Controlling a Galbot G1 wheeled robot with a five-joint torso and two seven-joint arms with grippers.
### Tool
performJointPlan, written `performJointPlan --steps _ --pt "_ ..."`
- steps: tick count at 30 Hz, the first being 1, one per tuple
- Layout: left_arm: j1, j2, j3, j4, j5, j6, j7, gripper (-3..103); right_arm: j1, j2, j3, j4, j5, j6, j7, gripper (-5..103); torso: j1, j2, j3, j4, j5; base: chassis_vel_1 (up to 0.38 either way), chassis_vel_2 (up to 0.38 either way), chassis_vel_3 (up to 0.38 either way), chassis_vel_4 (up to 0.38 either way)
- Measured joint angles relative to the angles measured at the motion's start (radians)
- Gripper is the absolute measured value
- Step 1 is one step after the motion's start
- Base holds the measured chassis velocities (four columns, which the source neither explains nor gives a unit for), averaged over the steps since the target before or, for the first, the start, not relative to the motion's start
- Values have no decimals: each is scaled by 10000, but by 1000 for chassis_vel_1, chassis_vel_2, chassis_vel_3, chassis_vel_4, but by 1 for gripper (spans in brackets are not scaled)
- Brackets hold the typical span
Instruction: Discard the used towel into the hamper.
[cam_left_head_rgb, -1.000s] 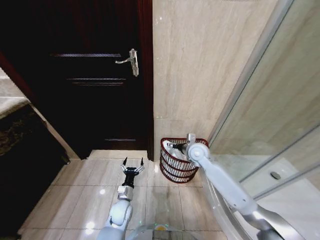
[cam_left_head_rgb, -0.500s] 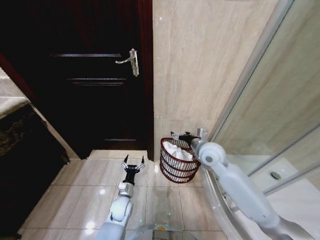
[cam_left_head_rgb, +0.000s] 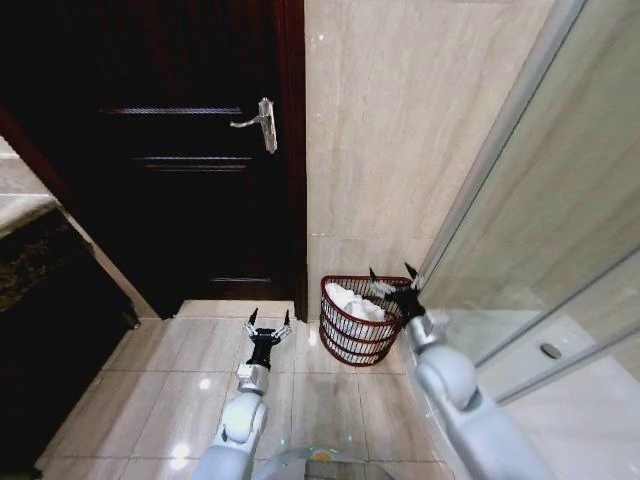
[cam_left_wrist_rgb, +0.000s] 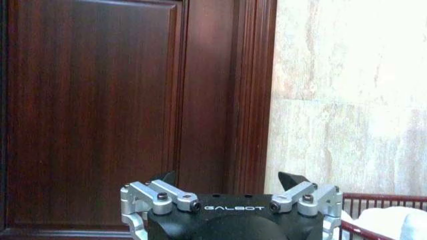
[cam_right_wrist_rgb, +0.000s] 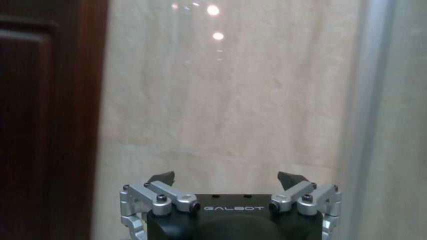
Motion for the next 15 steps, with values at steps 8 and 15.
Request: performJointPlan --steps 8,15 --pt "134 211 -82 -506 -552 331 250 100 -1165 1459 1353 -180 -1244 1167 -523 100 0 0 1 2 -2 0 0 0 0" --pt "159 549 -330 -1073 -851 721 518 100 -2303 1841 2926 -46 -606 2226 -1796 100 0 0 1 -1 -1 0 0 0 0"
